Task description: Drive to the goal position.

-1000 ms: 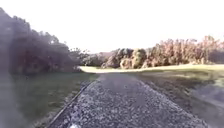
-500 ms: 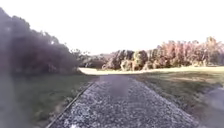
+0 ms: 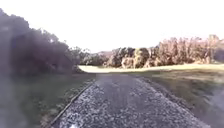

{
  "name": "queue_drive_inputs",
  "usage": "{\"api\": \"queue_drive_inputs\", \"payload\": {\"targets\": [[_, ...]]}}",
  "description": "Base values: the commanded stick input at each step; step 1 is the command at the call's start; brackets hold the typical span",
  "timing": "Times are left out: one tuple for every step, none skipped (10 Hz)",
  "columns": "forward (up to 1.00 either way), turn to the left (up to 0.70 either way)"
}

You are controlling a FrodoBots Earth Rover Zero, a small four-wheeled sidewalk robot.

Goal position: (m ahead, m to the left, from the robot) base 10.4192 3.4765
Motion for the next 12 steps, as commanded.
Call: {"api": "queue_drive_inputs", "payload": {"targets": [[0.70, 0.00], [0.70, 0.00], [0.70, 0.00], [0.70, 0.00], [0.70, 0.00], [0.70, 0.00], [0.70, 0.00], [0.70, 0.00], [0.70, 0.00], [0.70, -0.35], [0.70, -0.33], [0.70, -0.17]]}}
